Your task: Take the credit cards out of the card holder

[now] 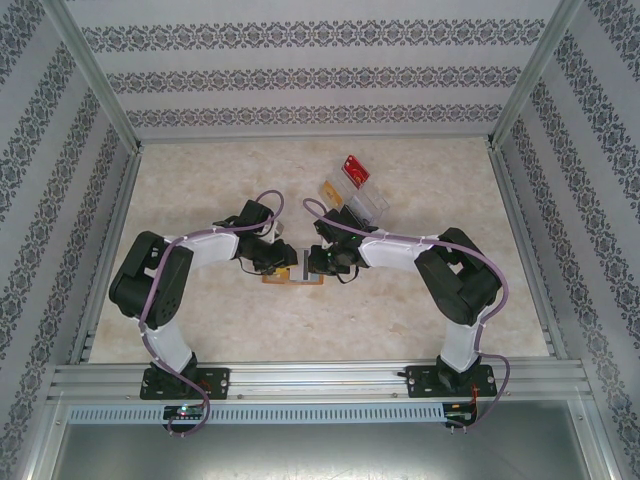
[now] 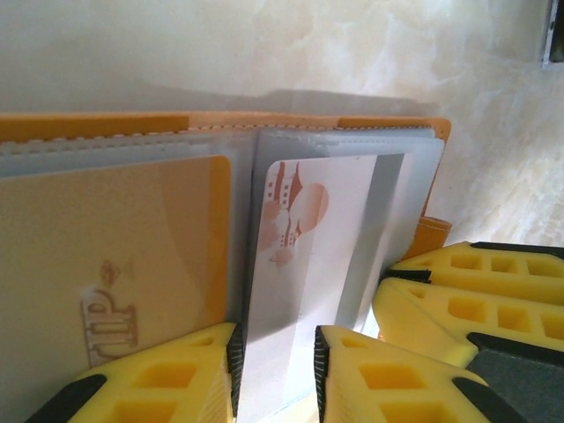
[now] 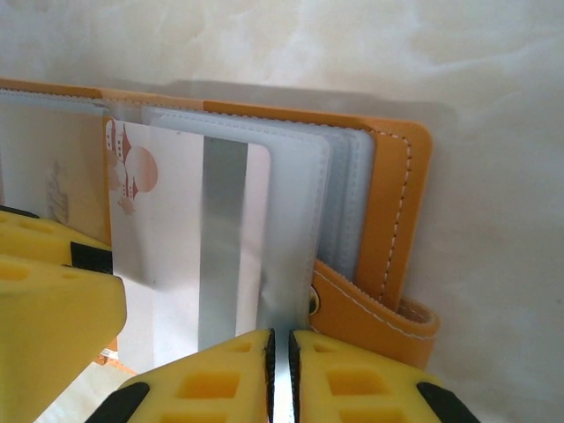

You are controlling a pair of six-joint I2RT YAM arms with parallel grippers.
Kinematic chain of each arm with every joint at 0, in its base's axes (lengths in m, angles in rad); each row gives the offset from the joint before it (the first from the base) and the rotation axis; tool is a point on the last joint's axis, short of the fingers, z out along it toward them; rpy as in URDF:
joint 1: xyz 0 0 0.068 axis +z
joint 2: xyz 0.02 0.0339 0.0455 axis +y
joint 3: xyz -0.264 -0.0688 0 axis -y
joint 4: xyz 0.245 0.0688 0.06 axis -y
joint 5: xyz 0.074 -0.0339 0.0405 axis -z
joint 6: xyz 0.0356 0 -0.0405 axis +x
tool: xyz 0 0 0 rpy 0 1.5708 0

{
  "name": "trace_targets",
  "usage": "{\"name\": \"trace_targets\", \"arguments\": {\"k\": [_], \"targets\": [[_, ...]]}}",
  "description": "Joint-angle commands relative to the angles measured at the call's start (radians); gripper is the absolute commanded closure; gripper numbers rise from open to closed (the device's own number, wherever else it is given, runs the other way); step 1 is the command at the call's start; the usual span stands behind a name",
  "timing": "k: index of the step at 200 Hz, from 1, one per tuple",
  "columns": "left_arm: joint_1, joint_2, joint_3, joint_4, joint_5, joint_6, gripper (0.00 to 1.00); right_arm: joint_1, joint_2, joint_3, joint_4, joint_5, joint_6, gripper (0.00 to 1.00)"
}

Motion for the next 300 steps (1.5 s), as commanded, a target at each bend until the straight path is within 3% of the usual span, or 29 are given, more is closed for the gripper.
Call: {"name": "trace_targets", "arguments": {"k": [1,93,151,238,252,300], "targets": [[0.015,0.033,0.029,0.023,0.013,0.035,0.71,-0.007,0.031,-0.005,-0.045,0.033,0.005,0.85],[0.024,0.031,0.009,0.05,0.02,0.036,0.79,-0.013,0.037,-0.011,-0.044,0.034,0.009,0.85],[0.027,0.02,-0.003,0.05,0.016,0.032,0.89,-0.015,0.033,-0.019,-0.038,0.037,0.012,0.85],[0.072,-0.155,-0.067,-0.091,-0.095,0.108,0.98,-0.024,0.005,-0.041,-0.023,0.029,0.015,0.85],[0.077,-0.192,-0.071,-0.114,-0.118,0.121,1.0,-0.028,-0.024,-0.055,0.01,0.005,0.015,0.81],[0.079,-0.324,-0.069,-0.158,-0.132,0.129,1.0,-0.066,-0.181,-0.161,0.277,-0.165,0.032,0.53]]}}
